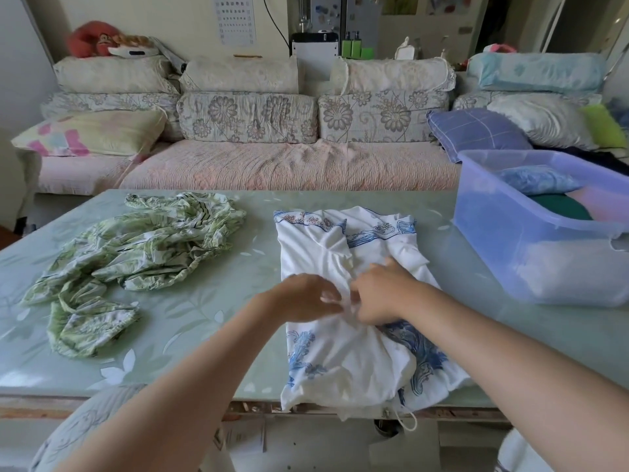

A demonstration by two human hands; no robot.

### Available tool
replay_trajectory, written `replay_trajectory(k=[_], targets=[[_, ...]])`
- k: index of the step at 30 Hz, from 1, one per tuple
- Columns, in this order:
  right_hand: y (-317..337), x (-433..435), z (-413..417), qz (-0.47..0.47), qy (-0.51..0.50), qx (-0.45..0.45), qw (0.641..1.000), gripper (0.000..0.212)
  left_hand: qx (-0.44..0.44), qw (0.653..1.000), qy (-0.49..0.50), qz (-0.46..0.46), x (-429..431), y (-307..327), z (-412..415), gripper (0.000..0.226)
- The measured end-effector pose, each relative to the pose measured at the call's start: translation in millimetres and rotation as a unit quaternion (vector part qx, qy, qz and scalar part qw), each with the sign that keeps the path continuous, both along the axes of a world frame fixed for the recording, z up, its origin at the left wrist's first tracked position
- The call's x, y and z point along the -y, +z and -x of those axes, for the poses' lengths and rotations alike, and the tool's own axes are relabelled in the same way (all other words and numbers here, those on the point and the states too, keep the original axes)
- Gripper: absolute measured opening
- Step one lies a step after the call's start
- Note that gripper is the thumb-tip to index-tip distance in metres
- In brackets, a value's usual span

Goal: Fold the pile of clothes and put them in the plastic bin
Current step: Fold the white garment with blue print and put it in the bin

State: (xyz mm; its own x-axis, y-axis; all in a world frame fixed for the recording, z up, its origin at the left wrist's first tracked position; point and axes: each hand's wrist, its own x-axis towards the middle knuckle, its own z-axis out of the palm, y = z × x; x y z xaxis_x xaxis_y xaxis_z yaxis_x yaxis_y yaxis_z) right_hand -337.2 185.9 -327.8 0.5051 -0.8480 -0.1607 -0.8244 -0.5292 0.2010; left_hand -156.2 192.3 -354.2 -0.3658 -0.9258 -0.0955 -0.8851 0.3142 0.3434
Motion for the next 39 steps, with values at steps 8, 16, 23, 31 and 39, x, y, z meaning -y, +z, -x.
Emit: replay_trajectory(k=[8,16,23,31,39], targets=[[-31.0,52.7,-35.2,0.005,-0.106,0.216,0.971,0.052,0.037,0.987,0.121,0.096,69.7,-18.3,-13.0,0.056],[-73.2,106.5,-36.4,-0.088,-0.173,0.186,0.963,0.068,0.124,0.984,0.125,0.000,120.0,-47.6,-26.3,0.072],[-69.1,130.7,-45.3,-0.089,-0.179,0.180,0.963,0.071,0.137,0.987,0.070,0.046,161.5,-56.6,-45.8,0.099],[-55.3,107.5,-24.6,-0.076,-0.125,0.091,0.985,0.088,0.100,0.982,0.061,0.150,134.0,-41.7,-34.7,0.095],[-39.9,102.7,6.7,-0.085,-0.067,0.123,0.986,0.079,0.163,0.986,-0.011,0.044,93.8,-43.2,-20.1,0.099]])
